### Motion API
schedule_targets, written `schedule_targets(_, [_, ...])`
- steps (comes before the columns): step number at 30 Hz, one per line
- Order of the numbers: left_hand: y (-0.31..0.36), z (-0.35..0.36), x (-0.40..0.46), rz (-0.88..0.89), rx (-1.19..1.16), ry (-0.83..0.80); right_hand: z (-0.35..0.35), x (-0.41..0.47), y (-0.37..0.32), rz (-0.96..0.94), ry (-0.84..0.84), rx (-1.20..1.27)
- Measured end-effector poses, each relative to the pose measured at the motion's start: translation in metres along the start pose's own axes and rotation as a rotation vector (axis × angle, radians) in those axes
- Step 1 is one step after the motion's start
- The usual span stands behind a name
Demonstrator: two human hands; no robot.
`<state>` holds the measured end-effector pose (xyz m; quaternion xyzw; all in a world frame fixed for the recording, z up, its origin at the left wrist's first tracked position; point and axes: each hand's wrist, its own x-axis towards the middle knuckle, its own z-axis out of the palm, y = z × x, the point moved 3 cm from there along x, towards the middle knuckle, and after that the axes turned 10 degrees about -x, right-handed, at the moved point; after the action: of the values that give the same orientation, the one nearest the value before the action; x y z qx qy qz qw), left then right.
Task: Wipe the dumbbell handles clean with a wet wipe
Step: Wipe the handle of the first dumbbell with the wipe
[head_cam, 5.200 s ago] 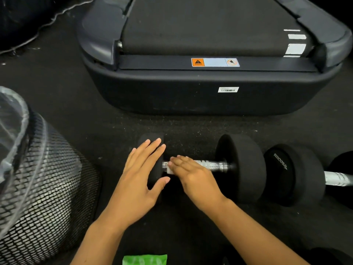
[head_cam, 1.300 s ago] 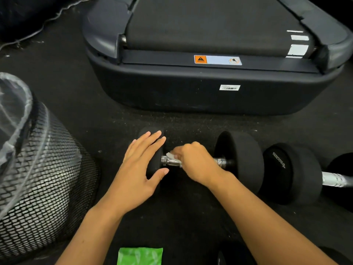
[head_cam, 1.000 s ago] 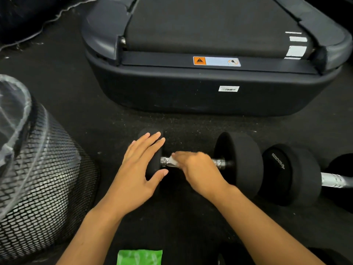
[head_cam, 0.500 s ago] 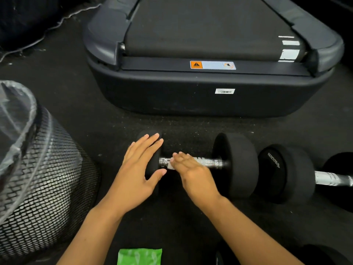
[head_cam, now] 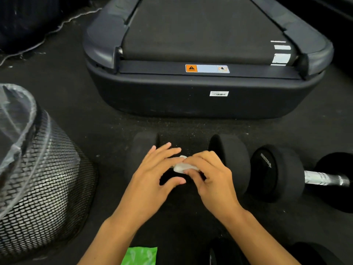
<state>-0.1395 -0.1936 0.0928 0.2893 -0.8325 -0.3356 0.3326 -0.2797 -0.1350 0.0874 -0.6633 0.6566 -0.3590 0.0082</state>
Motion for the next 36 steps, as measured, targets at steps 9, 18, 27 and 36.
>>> schedule_targets(9, [-0.021,0.053,0.007,-0.029,0.341,0.033,-0.030,0.007,0.031,0.226,0.002,-0.140])
schedule_targets(18, [-0.054,0.080,0.009,-0.125,0.294,0.017,-0.006,-0.004,0.058,0.279,-0.104,-0.588])
schedule_targets(27, [-0.054,0.082,0.010,0.071,0.212,0.051,-0.006,-0.005,0.060,0.251,-0.072,-0.584])
schedule_targets(36, [-0.057,0.088,0.011,0.122,0.174,0.102,-0.006,-0.004,0.059,0.247,-0.053,-0.606])
